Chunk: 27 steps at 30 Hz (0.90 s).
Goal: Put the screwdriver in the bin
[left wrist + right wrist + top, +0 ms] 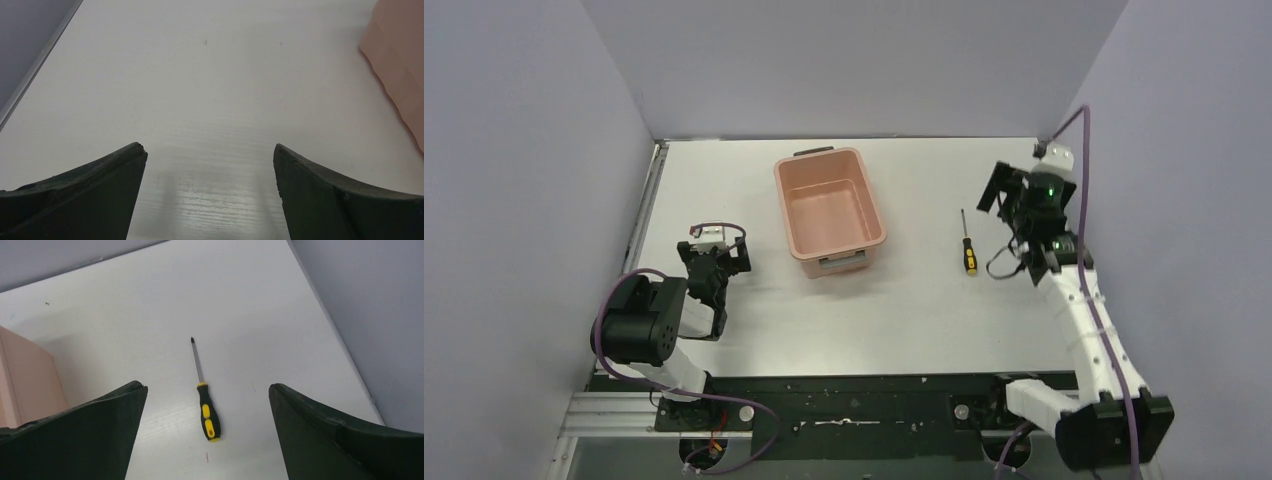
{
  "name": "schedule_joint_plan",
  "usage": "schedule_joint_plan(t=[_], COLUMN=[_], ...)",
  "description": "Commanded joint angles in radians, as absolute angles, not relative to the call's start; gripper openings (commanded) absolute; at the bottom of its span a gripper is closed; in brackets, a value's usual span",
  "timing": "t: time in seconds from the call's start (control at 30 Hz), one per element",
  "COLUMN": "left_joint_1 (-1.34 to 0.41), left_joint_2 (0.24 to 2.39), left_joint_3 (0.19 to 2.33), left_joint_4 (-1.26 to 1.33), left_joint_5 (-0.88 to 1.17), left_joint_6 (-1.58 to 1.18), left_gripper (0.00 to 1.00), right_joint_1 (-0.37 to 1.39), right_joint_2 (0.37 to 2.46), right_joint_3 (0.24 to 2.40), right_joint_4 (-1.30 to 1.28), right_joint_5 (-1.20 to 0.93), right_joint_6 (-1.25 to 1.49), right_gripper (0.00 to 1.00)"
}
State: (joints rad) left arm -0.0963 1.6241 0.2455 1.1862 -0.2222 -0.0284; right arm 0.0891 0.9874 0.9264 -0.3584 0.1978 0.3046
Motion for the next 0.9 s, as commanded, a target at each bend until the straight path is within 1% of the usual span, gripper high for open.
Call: schedule_joint_plan(t=[0.0,0.1,0.2,0.27,0.4,0.47,0.57,0.6,0.63,0.67,0.73,0.77,0.8,0.87], left_joint_1=[-0.092,-0.092,-0.092,-0.092,-0.091,-0.092,-0.092,-0.092,-0.092,-0.091,-0.091,-0.091,-0.092,-0.092], left_joint_2=[1.61,1.61,1.61,1.609,1.61,1.61,1.609,1.609,1.61,1.609,1.61,1.609,1.609,1.609], left_joint_3=[0.25,0.25,0.25,0.25,0.25,0.25,0.251,0.251,0.251,0.25,0.25,0.251,0.25,0.25], left_joint_4=[1.215,1.214,1.214,1.215,1.214,1.214,1.213,1.214,1.215,1.214,1.215,1.214,1.214,1.213], left_joint_5=[-0.203,-0.203,-0.204,-0.203,-0.202,-0.203,-0.202,-0.202,-0.202,-0.203,-0.202,-0.202,-0.202,-0.203], left_joint_6=[-0.022,-0.022,-0.022,-0.02,-0.022,-0.022,-0.023,-0.022,-0.022,-0.022,-0.022,-0.021,-0.022,-0.022], left_gripper=[0.97,0.97,0.97,0.97,0.97,0.97,0.97,0.97,0.97,0.97,0.97,0.97,0.97,0.97], right_joint_1=[0.074,0.057,0.042,0.043,0.043,0.045,0.05,0.051,0.051,0.052,0.052,0.052,0.053,0.055], right_joint_2=[1.314,1.54,1.711,1.783,1.884,1.916,1.962,1.975,1.986,1.994,2.001,2.001,1.995,1.978], right_joint_3=[1.322,1.499,1.539,1.513,1.423,1.367,1.319,1.311,1.304,1.302,1.318,1.337,1.367,1.446], right_joint_4=[-0.663,-0.8,-0.82,-0.79,-0.708,-0.668,-0.631,-0.629,-0.626,-0.627,-0.647,-0.669,-0.69,-0.754], right_joint_5=[0.162,0.15,0.062,0.03,-0.035,-0.048,-0.038,-0.025,-0.01,-0.004,0.041,0.06,0.079,0.092], right_joint_6=[0.204,0.189,0.179,0.172,0.163,0.161,0.157,0.154,0.154,0.151,0.146,0.144,0.142,0.134], right_gripper=[1.0,1.0,1.0,1.0,0.94,0.9,0.8,0.75,0.64,0.5,0.26,0.1,0.0,0.0])
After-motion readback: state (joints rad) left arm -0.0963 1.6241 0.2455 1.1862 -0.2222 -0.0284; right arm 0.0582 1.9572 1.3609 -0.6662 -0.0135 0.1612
